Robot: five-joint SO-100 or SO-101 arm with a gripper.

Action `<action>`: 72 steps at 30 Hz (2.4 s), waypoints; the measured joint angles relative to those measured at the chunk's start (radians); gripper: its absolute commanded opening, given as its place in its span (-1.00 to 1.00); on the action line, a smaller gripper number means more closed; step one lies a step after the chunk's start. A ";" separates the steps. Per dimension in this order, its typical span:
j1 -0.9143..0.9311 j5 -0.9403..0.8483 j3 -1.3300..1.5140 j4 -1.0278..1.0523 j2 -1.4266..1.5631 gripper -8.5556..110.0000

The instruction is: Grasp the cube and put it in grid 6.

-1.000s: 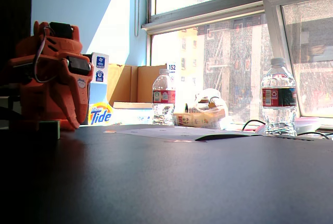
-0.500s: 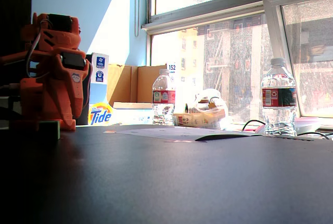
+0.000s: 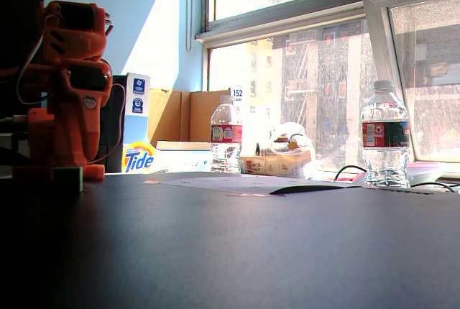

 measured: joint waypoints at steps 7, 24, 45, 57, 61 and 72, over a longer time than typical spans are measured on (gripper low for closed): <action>0.009 0.008 -0.055 -0.054 -0.107 -0.48; 0.054 0.008 -0.071 -0.107 -0.256 -0.44; 0.117 0.009 -0.123 -0.100 -0.302 -0.85; -0.021 0.009 -0.420 0.094 -0.407 -0.85; -0.087 0.012 -0.555 0.169 -0.485 -0.86; -0.321 0.031 -0.976 0.482 -0.657 -0.86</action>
